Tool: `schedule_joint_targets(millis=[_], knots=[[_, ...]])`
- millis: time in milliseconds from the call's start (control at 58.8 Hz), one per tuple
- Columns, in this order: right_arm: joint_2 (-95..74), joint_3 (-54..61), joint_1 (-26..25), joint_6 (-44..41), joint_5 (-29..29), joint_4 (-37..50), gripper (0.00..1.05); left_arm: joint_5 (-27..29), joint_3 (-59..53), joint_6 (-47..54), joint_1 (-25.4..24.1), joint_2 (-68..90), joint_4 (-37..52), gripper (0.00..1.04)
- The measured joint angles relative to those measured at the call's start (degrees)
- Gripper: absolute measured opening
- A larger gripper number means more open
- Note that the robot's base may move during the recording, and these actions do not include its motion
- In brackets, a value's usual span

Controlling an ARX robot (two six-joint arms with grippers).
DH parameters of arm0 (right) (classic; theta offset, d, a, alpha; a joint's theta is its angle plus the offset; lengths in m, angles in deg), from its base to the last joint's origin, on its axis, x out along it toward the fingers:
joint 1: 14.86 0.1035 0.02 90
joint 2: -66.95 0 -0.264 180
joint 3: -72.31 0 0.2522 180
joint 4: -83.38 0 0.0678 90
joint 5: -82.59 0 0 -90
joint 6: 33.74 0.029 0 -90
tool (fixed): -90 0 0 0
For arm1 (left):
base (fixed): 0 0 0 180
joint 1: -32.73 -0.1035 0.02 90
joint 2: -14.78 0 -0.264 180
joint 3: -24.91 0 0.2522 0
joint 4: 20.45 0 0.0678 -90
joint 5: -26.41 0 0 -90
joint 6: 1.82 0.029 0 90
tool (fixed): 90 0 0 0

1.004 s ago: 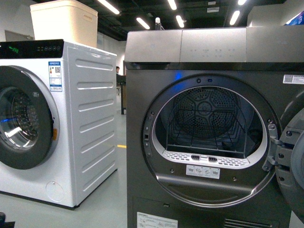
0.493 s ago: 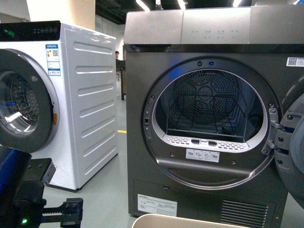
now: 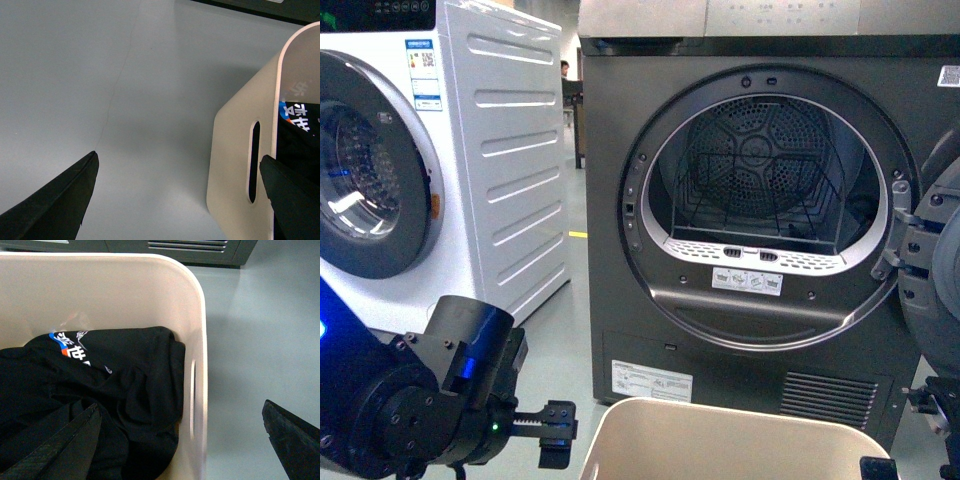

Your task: Move hamper under clothes hanger

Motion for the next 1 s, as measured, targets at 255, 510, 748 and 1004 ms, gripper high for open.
schedule_joint_targets(millis=[255,510,748,1004], knots=[[-4.02,-5.60,0.87,-0.33,0.74,-2.84,0.97,0.00,10.56,-0.98,0.74,6.54,-4.92,0.98],[-8.04,-10.80,-0.44,-1.84,2.84,-4.44,0.97,-1.95,17.75,-1.51,3.54,10.21,-8.72,0.98],[-10.03,-12.15,-1.38,-2.60,3.65,-4.83,0.97,-1.92,21.49,-1.55,5.92,13.05,-10.58,0.98],[-13.42,-14.47,-2.10,-2.67,4.09,-5.07,0.97,-1.84,22.12,-1.92,6.67,15.54,-10.82,0.98]])
